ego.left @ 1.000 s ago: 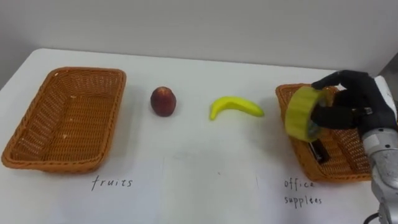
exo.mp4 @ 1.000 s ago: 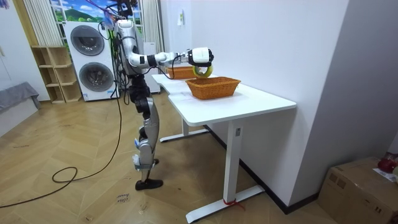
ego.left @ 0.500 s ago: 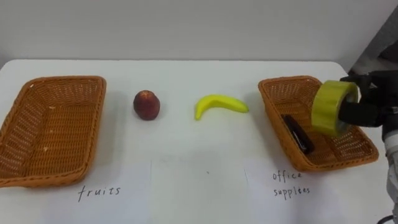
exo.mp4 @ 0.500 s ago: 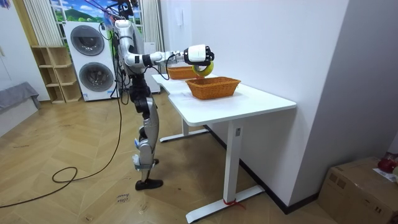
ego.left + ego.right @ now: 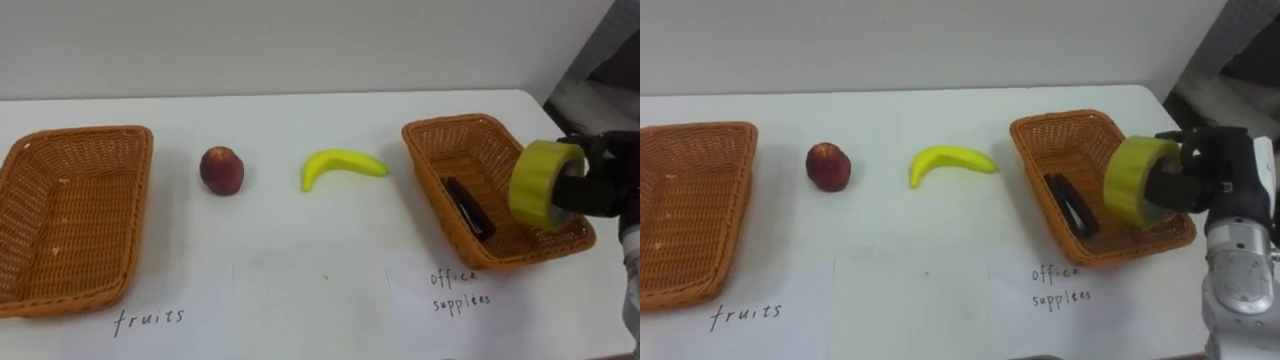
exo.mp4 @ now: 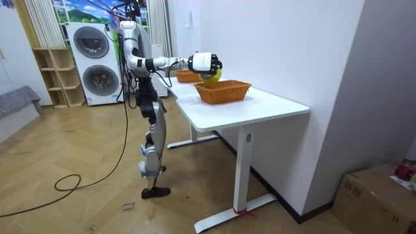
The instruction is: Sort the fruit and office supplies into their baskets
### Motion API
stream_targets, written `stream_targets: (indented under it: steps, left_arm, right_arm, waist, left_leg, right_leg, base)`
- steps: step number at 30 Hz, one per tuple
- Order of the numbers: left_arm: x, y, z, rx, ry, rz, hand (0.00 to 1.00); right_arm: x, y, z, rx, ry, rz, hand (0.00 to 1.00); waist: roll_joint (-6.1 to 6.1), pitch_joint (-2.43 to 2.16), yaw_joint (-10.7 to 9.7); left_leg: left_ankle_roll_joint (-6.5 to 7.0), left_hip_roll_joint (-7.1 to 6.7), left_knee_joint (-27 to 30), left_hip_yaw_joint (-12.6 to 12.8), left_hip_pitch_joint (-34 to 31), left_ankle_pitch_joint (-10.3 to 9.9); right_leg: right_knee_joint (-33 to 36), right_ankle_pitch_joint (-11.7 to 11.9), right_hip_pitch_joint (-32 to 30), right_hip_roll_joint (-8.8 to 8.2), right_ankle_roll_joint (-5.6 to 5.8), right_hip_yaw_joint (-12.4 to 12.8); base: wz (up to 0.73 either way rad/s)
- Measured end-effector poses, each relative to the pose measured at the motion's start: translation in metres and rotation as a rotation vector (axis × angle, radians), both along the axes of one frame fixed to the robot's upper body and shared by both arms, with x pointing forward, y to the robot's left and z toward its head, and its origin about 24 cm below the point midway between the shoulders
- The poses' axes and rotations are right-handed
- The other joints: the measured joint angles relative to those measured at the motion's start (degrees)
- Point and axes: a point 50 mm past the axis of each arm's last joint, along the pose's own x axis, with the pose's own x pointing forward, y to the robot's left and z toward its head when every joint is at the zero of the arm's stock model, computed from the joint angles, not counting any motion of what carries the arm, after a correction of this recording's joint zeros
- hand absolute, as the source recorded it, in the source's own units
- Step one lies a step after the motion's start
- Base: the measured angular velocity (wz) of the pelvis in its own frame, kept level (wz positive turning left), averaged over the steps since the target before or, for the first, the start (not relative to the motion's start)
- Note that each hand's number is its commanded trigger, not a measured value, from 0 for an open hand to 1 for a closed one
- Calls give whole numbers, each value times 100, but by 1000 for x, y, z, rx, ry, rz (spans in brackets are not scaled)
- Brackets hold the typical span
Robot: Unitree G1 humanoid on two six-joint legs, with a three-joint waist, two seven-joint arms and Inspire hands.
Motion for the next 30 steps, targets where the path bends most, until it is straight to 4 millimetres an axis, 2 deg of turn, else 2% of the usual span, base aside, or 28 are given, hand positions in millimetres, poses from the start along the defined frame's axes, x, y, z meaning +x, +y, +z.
stream_targets:
  steps: [2,3,4,5,6,14,30]
  left_arm:
    - [2,1,1,4,-6,-3,0]
    - [3,2,1,4,-8,-3,0]
    - [3,2,1,5,-8,-3,0]
    - [3,2,1,5,-7,-3,0]
    - [3,2,1,5,-8,-3,0]
    - [4,3,1,9,-15,-2,0]
    - [10,4,3,18,-50,32,0]
  right_arm:
    - [-1,-1,0,0,1,-3,100]
    - [-1,-2,0,-2,1,-8,75]
    - [-2,-3,0,-4,2,-11,42]
    - [-3,-3,0,-5,4,-14,17]
    - [-3,-4,0,-7,4,-15,0]
    - [-7,-6,-4,-31,34,-12,0]
    - [-8,-6,-5,-39,41,-9,0]
  waist:
    - [-2,-3,-6]
    - [-1,-3,-10]
    - [-1,-3,-4]
    - [-2,-2,1]
    - [-3,-2,-5]
    - [-39,20,18]
    - [-47,21,30]
  left_leg:
    - [0,2,0,7,4,0]
    - [0,2,2,10,4,0]
    - [0,2,3,10,4,0]
    - [0,2,5,9,4,0]
    - [0,2,6,9,3,0]
    - [-1,4,3,9,-12,0]
    - [-2,12,-4,11,-47,-1]
  right_leg:
    - [2,0,-1,0,0,1]
    - [4,0,-1,0,0,7]
    - [5,0,1,0,0,8]
    - [7,0,2,1,0,8]
    - [7,0,2,1,-1,8]
    - [4,0,-16,3,0,7]
    - [7,1,-67,10,-1,6]
  base:
    - [0]
    - [0]
    - [0]
    - [0]
    - [0]
    - [0]
    - [0]
